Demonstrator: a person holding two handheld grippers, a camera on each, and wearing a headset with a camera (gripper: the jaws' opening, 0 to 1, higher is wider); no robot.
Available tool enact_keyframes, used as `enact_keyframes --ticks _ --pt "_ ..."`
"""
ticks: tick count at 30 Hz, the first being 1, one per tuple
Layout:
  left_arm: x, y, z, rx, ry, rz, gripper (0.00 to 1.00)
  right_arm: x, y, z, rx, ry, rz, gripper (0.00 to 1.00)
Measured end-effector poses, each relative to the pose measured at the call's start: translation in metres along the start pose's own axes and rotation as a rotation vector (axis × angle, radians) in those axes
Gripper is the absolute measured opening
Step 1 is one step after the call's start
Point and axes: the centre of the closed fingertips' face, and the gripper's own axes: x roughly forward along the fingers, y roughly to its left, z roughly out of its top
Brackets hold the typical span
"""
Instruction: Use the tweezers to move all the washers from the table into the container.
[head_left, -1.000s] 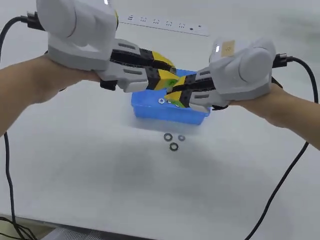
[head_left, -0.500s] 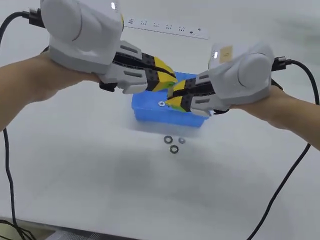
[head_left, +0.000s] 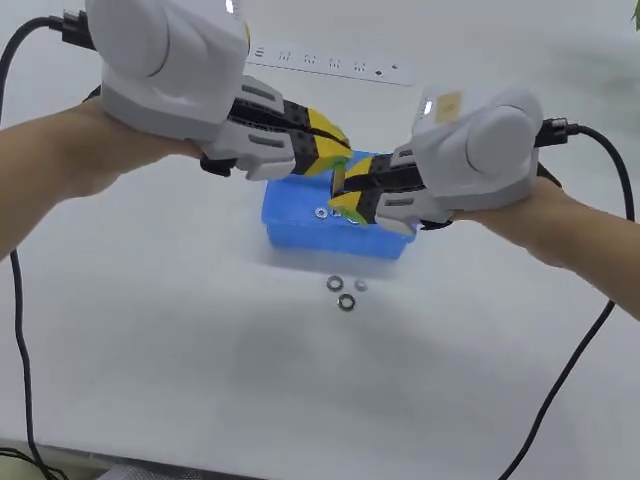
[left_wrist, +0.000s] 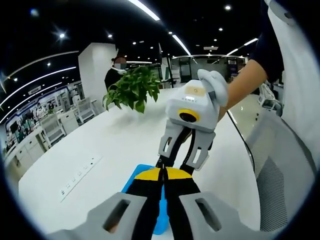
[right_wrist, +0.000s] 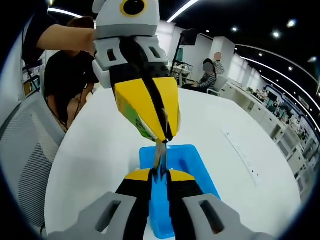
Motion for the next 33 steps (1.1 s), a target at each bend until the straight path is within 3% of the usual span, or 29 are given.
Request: enact_keyframes --ticks 5,8,15,19,25,28,33 --pt "-0.001 0.000 0.003 0.021 0.010 0.010 0.05 -0.006 0.000 0.007 0.042 -0.041 -0.010 0.18" --pt "-0.003 0.002 0.008 0.018 -0.006 0.026 0.05 -0.011 0.002 0.010 0.062 -0.061 -0.010 0.21" --pt "-0.010 -0.001 0.016 0.037 -0.020 0.039 0.05 -0.027 0.011 0.006 0.084 -0.090 -0.005 0.28" --pt "-0.013 -0.002 0.018 0.037 -0.028 0.047 0.05 -0.037 0.012 -0.001 0.105 -0.085 -0.022 0.31" --pt "-0.018 -0.008 0.020 0.046 -0.030 0.045 0.05 -0.053 0.017 -0.006 0.161 -0.122 -0.045 0.35" --pt "-0.019 -0.015 0.020 0.049 -0.033 0.043 0.05 -0.060 0.028 -0.010 0.198 -0.151 -0.036 0.43" --pt "-0.019 -0.022 0.014 0.040 -0.042 0.082 0.05 -0.067 0.043 -0.029 0.214 -0.121 -0.037 0.54"
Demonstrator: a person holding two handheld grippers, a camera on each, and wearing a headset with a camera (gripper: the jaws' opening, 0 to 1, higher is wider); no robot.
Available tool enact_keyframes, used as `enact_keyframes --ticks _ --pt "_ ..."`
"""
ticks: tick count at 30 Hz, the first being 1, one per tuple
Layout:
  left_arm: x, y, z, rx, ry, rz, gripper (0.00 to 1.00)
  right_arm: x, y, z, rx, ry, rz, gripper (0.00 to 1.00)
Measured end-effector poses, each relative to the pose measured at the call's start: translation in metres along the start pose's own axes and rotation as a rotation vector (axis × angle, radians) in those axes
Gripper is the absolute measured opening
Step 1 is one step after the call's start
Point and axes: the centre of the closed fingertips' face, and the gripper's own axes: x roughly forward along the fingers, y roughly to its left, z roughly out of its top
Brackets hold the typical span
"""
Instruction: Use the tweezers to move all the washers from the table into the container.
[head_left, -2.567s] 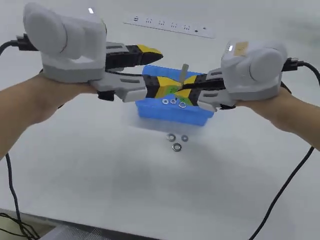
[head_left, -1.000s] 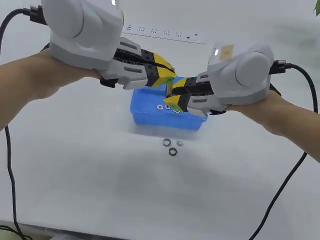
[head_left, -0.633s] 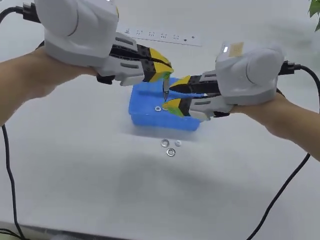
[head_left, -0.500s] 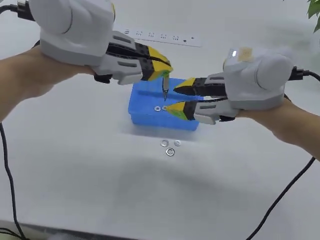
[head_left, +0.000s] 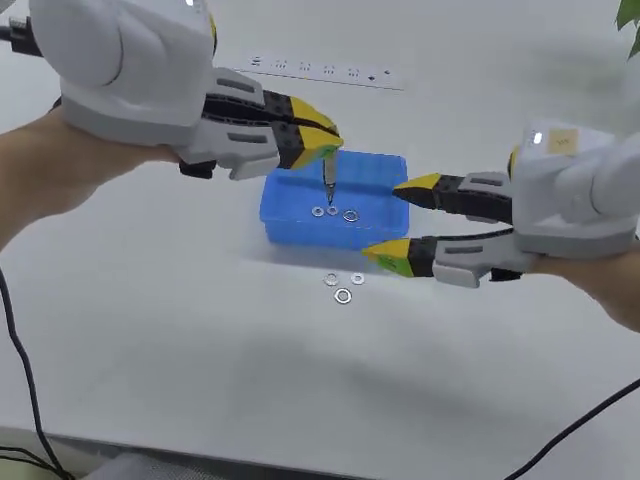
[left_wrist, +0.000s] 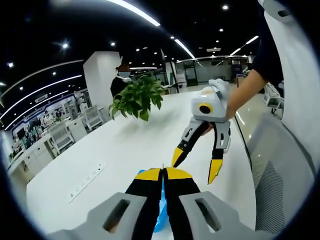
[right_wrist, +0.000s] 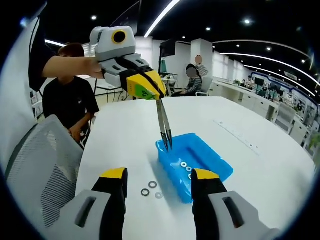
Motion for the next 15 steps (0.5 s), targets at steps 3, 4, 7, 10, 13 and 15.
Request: enact_keyframes --ticks 3,4,7,10,13,15 --pt "0.001 -0.009 -0.001 -0.012 -0.018 0.004 0.05 -0.005 0.005 -0.010 0.012 0.001 -0.004 0.58" --pt "0.001 -0.013 0.000 -0.016 -0.031 0.001 0.05 -0.007 0.007 -0.013 0.020 -0.005 -0.003 0.60" --pt "0.004 -0.024 -0.002 -0.010 -0.037 -0.015 0.05 -0.010 0.014 -0.018 0.033 -0.007 -0.001 0.68" --pt "0.008 -0.032 -0.009 -0.017 -0.031 -0.033 0.05 -0.012 0.019 -0.024 0.039 0.004 0.005 0.73" --pt "0.010 -0.040 -0.018 -0.027 -0.030 -0.052 0.05 -0.013 0.025 -0.029 0.043 0.011 0.014 0.76" --pt "0.008 -0.045 -0.023 -0.040 -0.036 -0.061 0.05 -0.012 0.028 -0.031 0.039 0.011 0.022 0.80"
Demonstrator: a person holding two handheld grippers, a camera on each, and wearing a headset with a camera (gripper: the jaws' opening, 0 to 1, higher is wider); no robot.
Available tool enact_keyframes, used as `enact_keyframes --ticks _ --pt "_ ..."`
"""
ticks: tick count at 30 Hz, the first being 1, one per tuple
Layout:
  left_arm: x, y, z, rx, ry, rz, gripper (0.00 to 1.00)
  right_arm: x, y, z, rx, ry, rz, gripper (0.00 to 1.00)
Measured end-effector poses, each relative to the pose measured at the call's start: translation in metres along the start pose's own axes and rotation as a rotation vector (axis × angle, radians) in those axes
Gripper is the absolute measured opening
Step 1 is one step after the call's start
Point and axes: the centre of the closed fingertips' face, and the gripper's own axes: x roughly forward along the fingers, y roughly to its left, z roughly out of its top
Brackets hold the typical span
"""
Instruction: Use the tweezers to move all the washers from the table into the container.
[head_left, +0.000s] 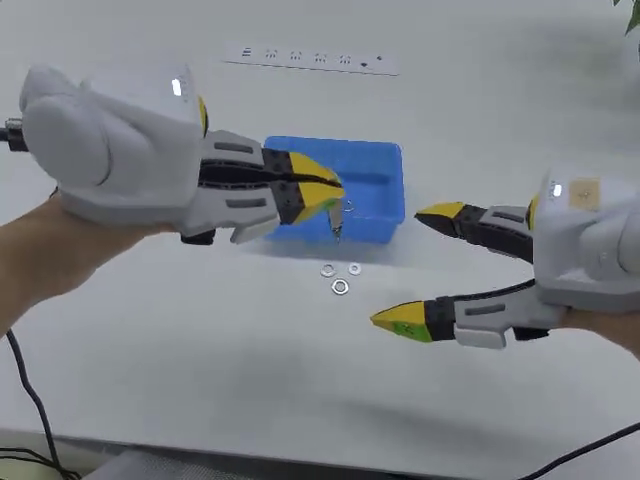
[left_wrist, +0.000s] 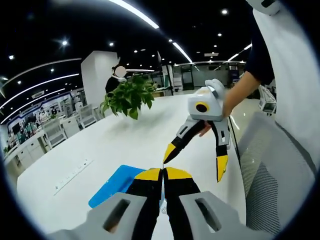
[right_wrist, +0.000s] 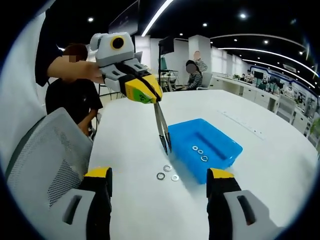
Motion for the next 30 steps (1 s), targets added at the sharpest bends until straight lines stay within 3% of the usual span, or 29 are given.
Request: enact_keyframes --ticks 5,11,15,30 --pt "0.000 -0.010 -0.007 -0.008 0.001 -0.027 0.05 0.004 0.001 -0.006 0.006 0.009 0.009 0.87" --pt "0.007 -0.013 -0.015 -0.023 0.002 -0.037 0.05 0.009 0.006 -0.012 -0.002 0.031 0.014 1.00" --pt "0.012 -0.017 -0.020 -0.021 0.016 -0.055 0.05 0.009 0.007 -0.008 0.039 -0.001 0.014 1.00" --pt "0.026 -0.024 -0.031 -0.036 0.035 -0.083 0.05 0.008 0.016 -0.025 0.085 0.005 0.030 0.99"
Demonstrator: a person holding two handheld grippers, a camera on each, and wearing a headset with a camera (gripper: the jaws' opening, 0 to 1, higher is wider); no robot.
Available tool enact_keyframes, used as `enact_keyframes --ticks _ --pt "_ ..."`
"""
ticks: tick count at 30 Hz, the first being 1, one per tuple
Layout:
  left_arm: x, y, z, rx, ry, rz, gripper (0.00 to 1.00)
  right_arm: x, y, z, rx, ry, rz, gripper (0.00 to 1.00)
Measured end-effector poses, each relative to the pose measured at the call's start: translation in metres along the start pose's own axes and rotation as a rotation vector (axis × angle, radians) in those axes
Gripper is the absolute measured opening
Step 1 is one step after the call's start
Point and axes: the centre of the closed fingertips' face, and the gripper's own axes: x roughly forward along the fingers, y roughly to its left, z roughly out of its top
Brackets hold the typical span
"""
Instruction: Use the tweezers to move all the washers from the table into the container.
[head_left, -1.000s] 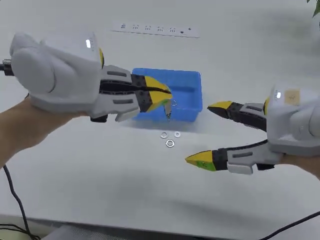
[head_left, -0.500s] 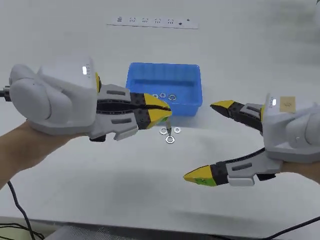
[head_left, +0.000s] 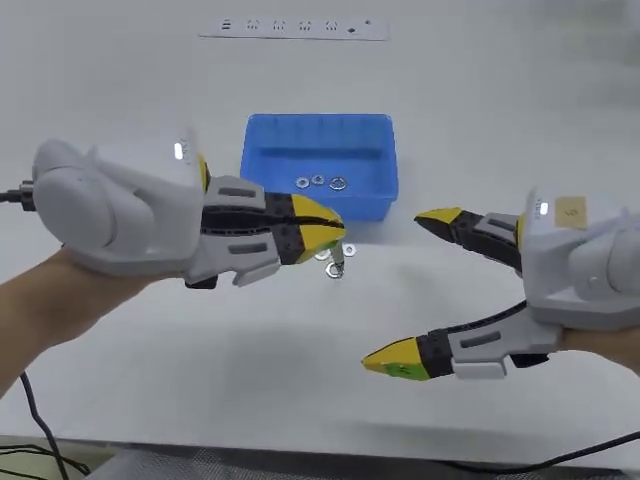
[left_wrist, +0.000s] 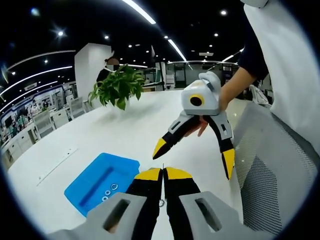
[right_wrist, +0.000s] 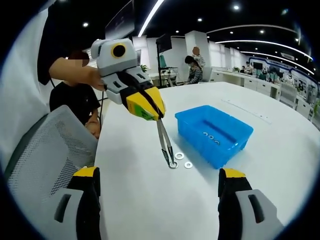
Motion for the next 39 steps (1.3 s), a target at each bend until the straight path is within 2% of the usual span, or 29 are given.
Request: enact_keyframes --ticks 3,13,16,17,21,25,28,29,31,35,39 --pt "0.002 0.000 -0.004 0.003 0.017 0.000 0.05 -0.001 0.001 -0.001 0.007 0.002 0.002 0.99" --pt "0.001 -0.002 -0.007 -0.021 0.035 -0.009 0.05 0.002 0.003 -0.003 0.020 0.004 0.007 0.97" --pt "0.001 -0.011 -0.008 -0.005 0.067 -0.062 0.05 0.006 0.006 -0.003 0.007 0.013 0.030 0.95" --pt "0.001 -0.011 -0.007 0.001 0.069 -0.060 0.05 0.008 0.006 -0.002 0.005 0.016 0.041 0.93" --pt "0.002 -0.008 -0.008 -0.004 0.092 -0.065 0.05 0.020 0.005 -0.001 -0.016 0.051 0.082 0.80" --pt "0.004 -0.008 -0.007 -0.005 0.110 -0.080 0.05 0.033 0.002 0.007 -0.042 0.058 0.107 0.65" --pt "0.005 -0.010 -0.007 0.005 0.124 -0.093 0.05 0.042 0.001 0.012 -0.093 0.070 0.142 0.56" --pt "0.005 -0.010 -0.007 0.005 0.125 -0.094 0.05 0.046 0.001 0.011 -0.115 0.089 0.156 0.54" --pt "0.004 -0.010 -0.007 0.006 0.129 -0.096 0.05 0.052 0.001 0.010 -0.128 0.101 0.171 0.46" --pt "0.001 -0.009 -0.010 0.006 0.143 -0.097 0.05 0.056 0.001 0.009 -0.163 0.122 0.197 0.30" --pt "0.001 -0.009 -0.011 0.010 0.152 -0.098 0.05 0.056 0.000 0.011 -0.185 0.129 0.208 0.25"
